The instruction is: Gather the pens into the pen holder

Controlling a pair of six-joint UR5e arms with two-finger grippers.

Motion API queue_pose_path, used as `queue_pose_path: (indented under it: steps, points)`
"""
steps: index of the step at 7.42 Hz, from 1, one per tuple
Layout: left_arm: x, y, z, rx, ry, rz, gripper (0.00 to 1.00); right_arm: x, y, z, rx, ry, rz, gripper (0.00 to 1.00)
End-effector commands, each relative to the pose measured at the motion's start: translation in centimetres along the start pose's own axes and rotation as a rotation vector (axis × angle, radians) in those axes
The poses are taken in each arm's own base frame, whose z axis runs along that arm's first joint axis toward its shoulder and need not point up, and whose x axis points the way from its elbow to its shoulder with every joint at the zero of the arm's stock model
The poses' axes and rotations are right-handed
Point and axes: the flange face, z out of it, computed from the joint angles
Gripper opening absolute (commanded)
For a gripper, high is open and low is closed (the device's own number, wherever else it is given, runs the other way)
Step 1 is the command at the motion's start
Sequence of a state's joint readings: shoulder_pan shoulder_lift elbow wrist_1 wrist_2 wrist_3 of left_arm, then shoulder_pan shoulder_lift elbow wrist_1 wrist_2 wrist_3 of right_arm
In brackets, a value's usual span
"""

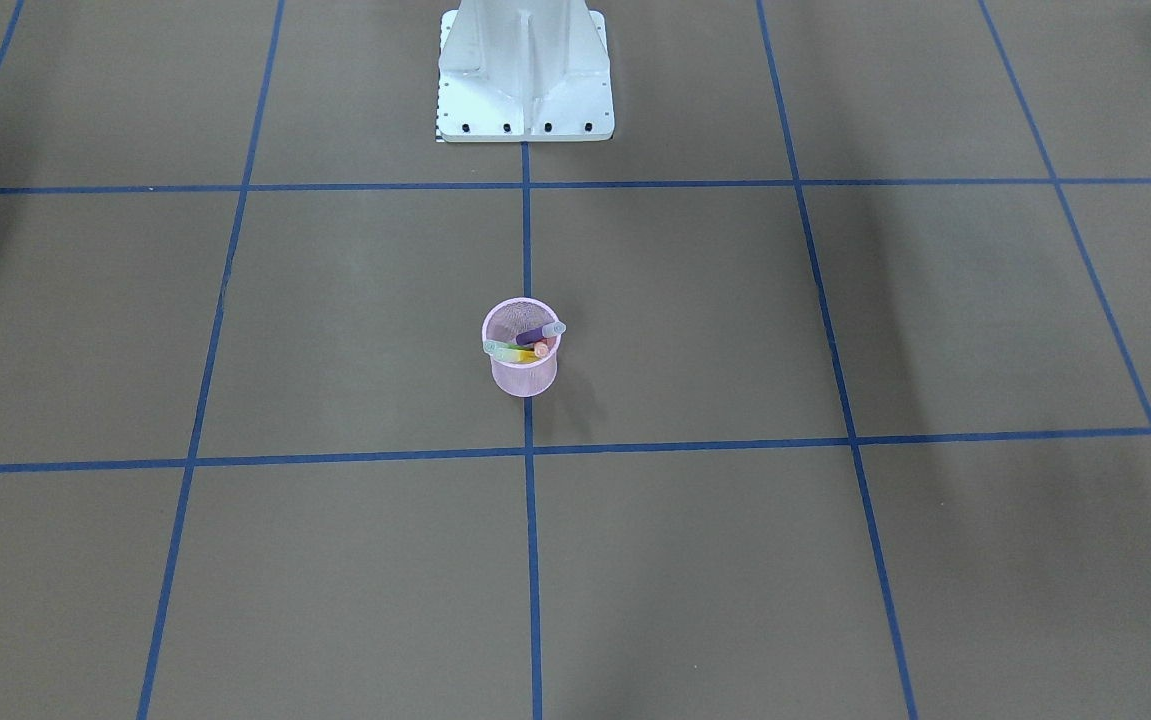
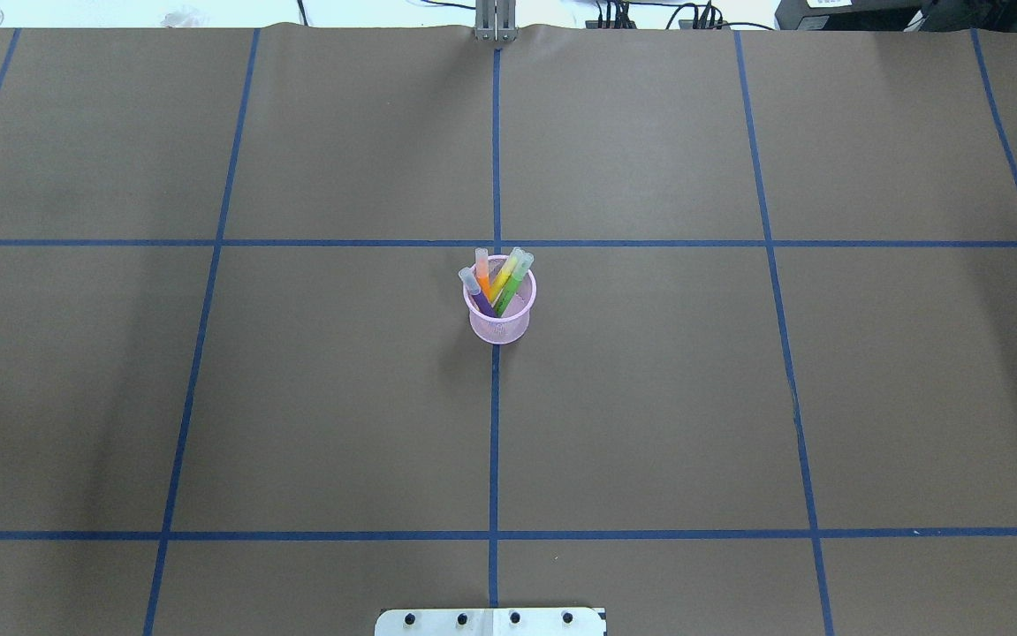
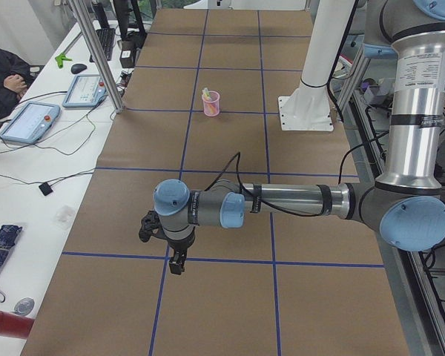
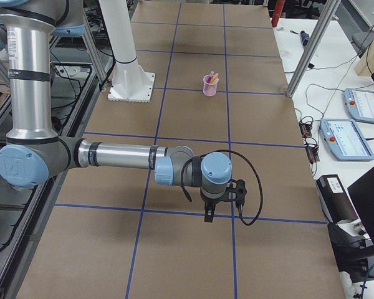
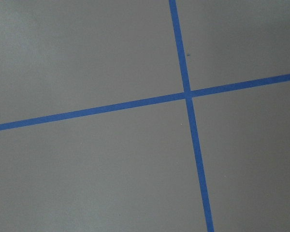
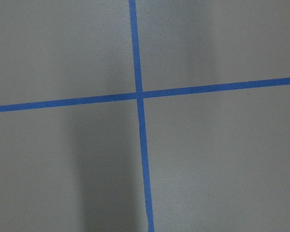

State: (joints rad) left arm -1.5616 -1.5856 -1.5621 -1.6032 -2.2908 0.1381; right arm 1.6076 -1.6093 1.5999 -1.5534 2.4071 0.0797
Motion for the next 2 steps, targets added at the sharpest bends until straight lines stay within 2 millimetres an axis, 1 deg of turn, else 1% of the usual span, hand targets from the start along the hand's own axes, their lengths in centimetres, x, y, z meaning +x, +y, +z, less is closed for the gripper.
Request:
queue_pose_path:
  steps: [1,2]
  points:
    - [-0.01,-0.02,0.00,0.000,-0.001,0.000,1.00,0.04,0.07,0.05,-0.001,-0.001,0.001,1.00]
    - [-0.07,0.00,0.06,-0.002,-0.002,-0.001,1.00,-0.08,-0.08,-0.05,0.001,-0.001,-0.001,1.00]
